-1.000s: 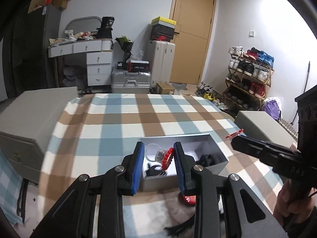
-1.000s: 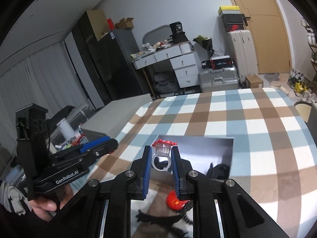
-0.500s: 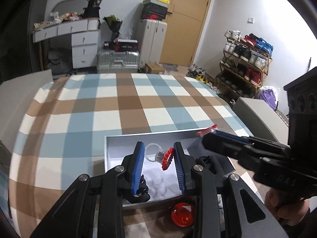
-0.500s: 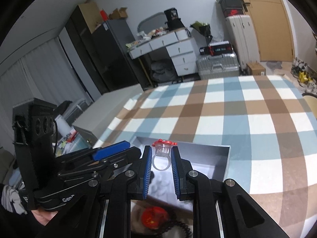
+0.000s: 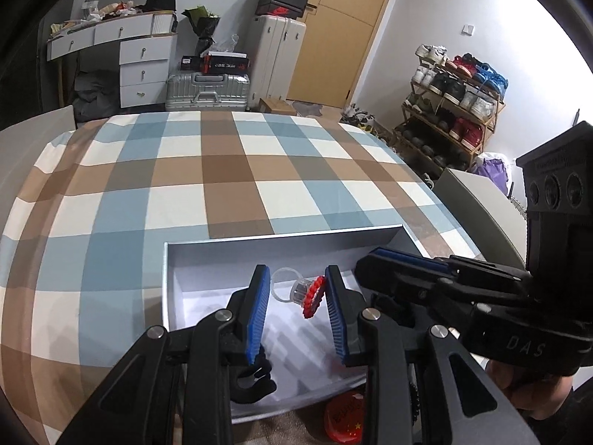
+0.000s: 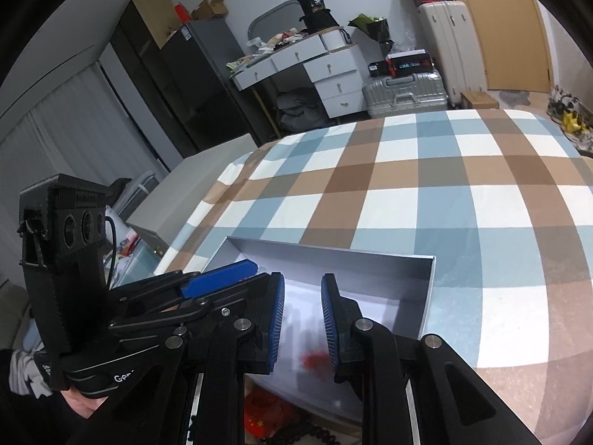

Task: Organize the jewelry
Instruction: 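Lower both rings into the grey box and open both grippers, then move the right gripper toward the black coiled hair tie beside the red badge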

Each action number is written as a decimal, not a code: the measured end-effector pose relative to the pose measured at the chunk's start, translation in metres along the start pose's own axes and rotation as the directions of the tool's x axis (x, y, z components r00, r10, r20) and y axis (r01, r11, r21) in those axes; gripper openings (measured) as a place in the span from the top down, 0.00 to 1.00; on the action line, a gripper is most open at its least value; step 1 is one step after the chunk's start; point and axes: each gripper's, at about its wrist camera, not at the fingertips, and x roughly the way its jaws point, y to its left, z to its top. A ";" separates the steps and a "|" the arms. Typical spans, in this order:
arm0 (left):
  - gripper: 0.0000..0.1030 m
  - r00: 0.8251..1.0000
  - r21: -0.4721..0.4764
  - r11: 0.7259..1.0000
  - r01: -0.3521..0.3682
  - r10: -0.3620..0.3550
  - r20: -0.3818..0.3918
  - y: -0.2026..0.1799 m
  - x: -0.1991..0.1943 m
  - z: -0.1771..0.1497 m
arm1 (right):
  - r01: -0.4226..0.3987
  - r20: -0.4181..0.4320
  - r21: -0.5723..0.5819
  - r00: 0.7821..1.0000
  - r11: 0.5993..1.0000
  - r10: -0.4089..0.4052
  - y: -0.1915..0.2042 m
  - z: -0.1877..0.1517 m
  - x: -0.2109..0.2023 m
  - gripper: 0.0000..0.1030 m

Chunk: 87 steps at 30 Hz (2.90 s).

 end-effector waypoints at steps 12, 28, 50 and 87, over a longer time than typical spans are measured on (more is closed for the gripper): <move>0.31 1.000 0.041 0.999 -0.022 0.021 0.015 -0.013 -0.017 -0.005 | 0.081 0.097 0.051 0.992 0.995 -0.085 -0.006 -0.008 -0.044 0.51; 0.21 0.992 0.016 0.995 -0.097 0.096 0.080 -0.024 -0.067 -0.025 | 0.140 0.216 0.095 0.964 0.986 -0.158 0.010 -0.047 -0.124 0.14; 0.02 0.994 -0.064 0.998 -0.016 0.023 0.104 -0.021 -0.082 -0.097 | 0.188 0.058 0.145 0.978 0.971 -0.198 0.004 -0.128 -0.118 0.04; 0.02 0.992 -0.172 0.984 -0.052 0.070 0.100 0.039 -0.074 -0.105 | 0.139 -0.088 0.000 0.986 0.990 -0.139 0.040 -0.101 -0.019 0.91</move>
